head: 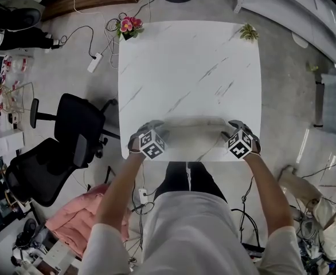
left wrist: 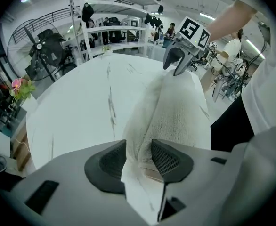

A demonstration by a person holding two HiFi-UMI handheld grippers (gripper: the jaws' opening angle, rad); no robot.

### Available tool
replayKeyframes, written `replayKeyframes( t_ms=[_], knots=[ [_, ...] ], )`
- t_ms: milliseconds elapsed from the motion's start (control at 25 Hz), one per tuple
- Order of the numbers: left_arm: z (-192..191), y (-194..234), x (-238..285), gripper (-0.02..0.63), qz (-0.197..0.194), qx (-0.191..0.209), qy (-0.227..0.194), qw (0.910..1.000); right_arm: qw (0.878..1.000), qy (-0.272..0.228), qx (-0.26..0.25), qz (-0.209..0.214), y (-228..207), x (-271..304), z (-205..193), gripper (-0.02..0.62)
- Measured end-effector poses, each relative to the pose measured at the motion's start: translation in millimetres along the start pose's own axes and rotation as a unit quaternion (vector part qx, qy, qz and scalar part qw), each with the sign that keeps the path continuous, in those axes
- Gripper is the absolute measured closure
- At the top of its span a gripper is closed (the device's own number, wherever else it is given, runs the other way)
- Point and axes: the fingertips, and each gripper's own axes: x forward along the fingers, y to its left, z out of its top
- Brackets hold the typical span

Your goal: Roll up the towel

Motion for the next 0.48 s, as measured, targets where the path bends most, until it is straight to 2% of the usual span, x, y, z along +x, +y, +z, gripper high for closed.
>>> replayKeyframes(
  t_ms=[240,480],
  knots=[
    [-2,3,4,0.42,0.017,-0.018,-0.008,0.9997,1.0,-0.006,0.0,-0.005,2,6,0,0.365],
    [-5,-1,-30,0.43,0.054,-0.027,-0.034,0.9976,0.997,-0.075,0.015,-0.021,6,-31,15,0.381]
  ],
)
